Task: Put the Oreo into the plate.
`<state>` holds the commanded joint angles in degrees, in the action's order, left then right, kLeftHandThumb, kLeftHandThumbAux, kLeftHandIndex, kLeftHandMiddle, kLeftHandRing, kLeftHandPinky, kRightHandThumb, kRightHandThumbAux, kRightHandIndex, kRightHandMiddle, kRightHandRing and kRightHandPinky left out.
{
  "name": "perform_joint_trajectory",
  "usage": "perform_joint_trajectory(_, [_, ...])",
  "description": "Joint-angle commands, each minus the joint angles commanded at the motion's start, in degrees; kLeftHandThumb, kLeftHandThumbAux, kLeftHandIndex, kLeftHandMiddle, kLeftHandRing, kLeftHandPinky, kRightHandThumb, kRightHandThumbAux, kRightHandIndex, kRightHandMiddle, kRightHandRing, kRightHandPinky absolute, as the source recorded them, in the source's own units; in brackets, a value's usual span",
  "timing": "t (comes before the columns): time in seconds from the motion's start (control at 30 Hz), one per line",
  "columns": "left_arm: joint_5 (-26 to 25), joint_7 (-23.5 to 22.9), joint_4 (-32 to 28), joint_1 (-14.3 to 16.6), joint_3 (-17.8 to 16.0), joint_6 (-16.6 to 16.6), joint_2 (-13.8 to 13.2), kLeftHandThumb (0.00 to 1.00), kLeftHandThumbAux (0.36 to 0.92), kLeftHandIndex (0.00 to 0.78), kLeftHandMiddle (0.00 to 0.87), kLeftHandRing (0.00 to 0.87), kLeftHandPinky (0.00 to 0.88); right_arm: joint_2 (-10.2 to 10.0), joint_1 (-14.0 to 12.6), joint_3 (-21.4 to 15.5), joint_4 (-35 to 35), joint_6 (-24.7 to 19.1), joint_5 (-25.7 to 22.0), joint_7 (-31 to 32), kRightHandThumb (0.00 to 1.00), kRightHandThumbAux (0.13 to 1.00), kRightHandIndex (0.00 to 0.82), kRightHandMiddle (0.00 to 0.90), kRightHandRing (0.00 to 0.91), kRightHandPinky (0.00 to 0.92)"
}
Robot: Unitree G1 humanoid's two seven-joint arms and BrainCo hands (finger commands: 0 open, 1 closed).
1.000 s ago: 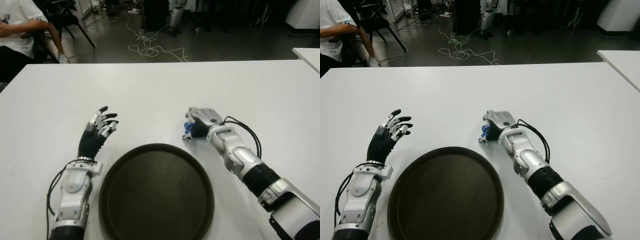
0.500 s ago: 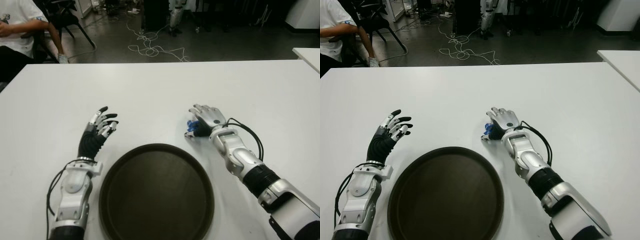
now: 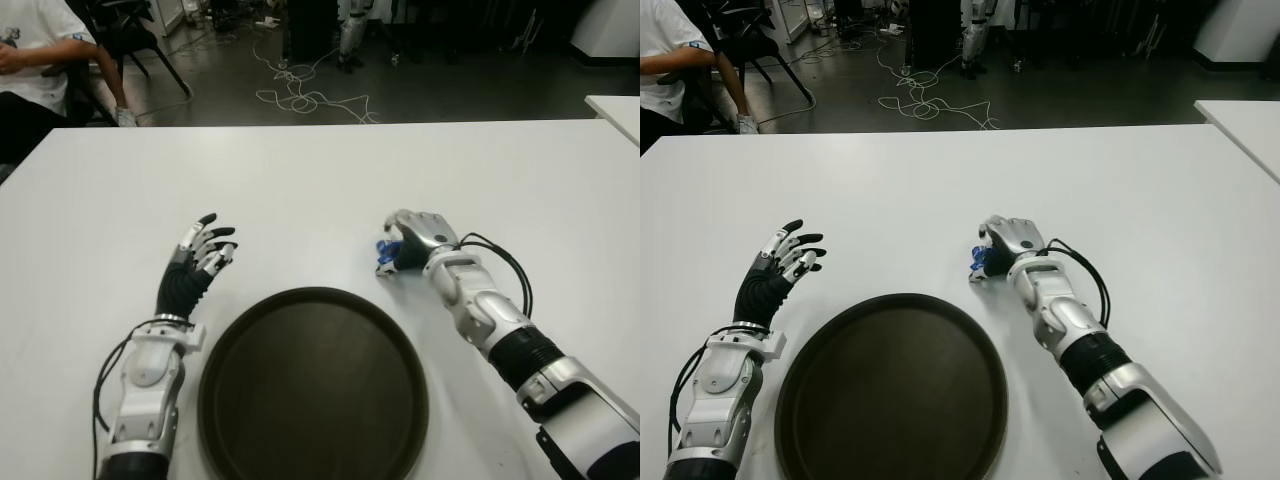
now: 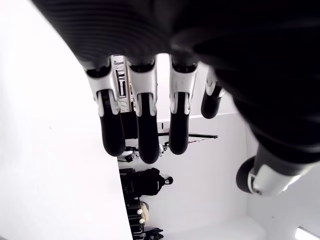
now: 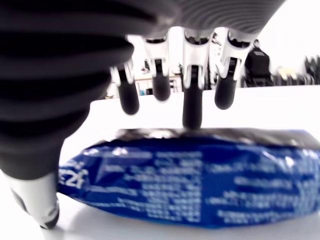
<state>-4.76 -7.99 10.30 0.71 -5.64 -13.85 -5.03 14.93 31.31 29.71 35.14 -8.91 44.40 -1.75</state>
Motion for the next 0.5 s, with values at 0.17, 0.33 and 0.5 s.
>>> perform_joint_trajectory(0.17, [0.7, 0.3, 0.2, 0.0, 0.1, -0.8, -0.3, 0.369, 0.558, 0.109, 0.268, 0.291, 0.325, 0.1, 0.2, -0.5, 0.3, 0.9, -1.4, 0.3, 0.018, 0.677, 0.4, 0.374, 0.368, 0.375])
perform_joint_trajectory(0.33, [1.0, 0.2, 0.4, 0.0, 0.1, -1.1, -0.4, 0.359, 0.553, 0.113, 0.271, 0.292, 0.32, 0.1, 0.5, -0.7, 0.7, 1.1, -2.1, 0.9, 0.01, 0.674, 0.38, 0.359, 0.353, 0.353])
perform_joint_trajectory(0.5, [0.9, 0.0, 0.4, 0.0, 0.1, -0.8, -0.4, 0.358, 0.545, 0.111, 0.271, 0.289, 0.308, 0.1, 0.6, -1.0, 0.9, 1.1, -2.3, 1.2, 0.004, 0.667, 0.365, 0.341, 0.332, 0.329])
